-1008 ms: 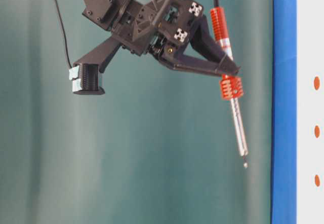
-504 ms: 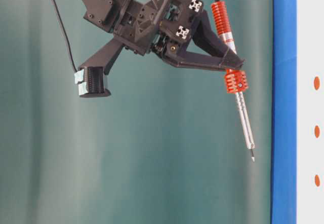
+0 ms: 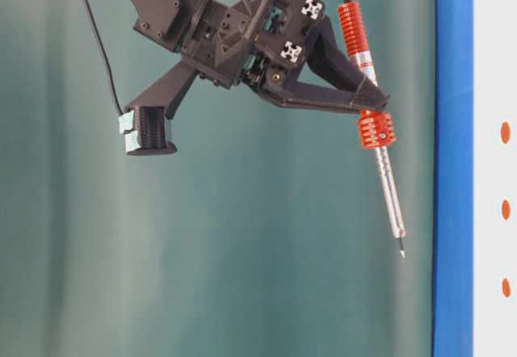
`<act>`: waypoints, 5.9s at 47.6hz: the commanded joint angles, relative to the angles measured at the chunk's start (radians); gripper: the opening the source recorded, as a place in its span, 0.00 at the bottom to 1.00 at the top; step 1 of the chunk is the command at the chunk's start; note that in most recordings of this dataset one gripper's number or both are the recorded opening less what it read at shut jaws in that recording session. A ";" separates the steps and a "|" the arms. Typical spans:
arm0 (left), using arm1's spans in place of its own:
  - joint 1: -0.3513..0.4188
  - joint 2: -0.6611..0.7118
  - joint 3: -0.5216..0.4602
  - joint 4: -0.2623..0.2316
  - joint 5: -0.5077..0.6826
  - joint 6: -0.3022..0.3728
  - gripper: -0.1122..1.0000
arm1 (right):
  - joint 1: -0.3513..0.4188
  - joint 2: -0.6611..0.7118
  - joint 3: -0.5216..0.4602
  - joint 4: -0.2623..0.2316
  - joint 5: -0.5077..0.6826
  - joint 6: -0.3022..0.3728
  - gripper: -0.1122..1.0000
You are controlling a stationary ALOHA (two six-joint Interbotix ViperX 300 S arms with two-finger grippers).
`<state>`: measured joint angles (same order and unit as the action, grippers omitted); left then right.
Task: Touch the tip of the soldering iron to the mark.
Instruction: 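Carry the iron tip-down over the rightmost red dot, then lower the iron tip onto the rightmost red dot, then raise the iron tip up off the strip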
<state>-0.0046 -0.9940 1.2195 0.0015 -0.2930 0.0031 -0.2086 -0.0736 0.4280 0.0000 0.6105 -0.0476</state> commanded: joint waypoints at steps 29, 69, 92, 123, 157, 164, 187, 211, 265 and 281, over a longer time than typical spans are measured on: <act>-0.002 0.005 -0.011 0.002 -0.005 0.000 0.10 | -0.002 0.095 -0.069 0.000 -0.009 0.000 0.16; 0.000 0.006 -0.009 0.002 -0.005 0.008 0.10 | -0.003 0.233 -0.107 0.000 -0.057 -0.011 0.16; 0.000 0.006 -0.009 0.002 -0.005 0.005 0.10 | -0.003 0.233 -0.107 0.000 -0.052 -0.015 0.16; 0.000 0.005 -0.009 0.002 -0.005 0.005 0.10 | -0.003 0.233 -0.107 -0.002 -0.054 -0.015 0.16; 0.000 0.003 -0.009 0.002 -0.003 0.008 0.10 | -0.002 0.072 -0.133 -0.018 0.035 -0.012 0.16; 0.000 0.003 -0.009 0.000 -0.003 0.008 0.10 | -0.002 0.040 -0.155 -0.034 0.067 -0.009 0.16; 0.000 0.003 -0.011 0.002 -0.005 0.009 0.10 | -0.003 0.029 -0.170 -0.054 0.112 -0.008 0.16; 0.000 0.002 -0.011 0.002 -0.003 0.008 0.10 | -0.012 -0.089 -0.014 -0.052 0.135 0.002 0.16; -0.002 0.003 -0.011 0.002 -0.003 0.005 0.10 | -0.017 -0.152 0.058 -0.052 0.152 0.005 0.16; 0.000 0.003 -0.011 0.002 -0.003 0.005 0.10 | -0.017 -0.152 0.058 -0.052 0.152 0.005 0.16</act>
<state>-0.0046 -0.9956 1.2195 0.0015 -0.2915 0.0077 -0.2224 -0.2010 0.4970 -0.0522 0.7685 -0.0430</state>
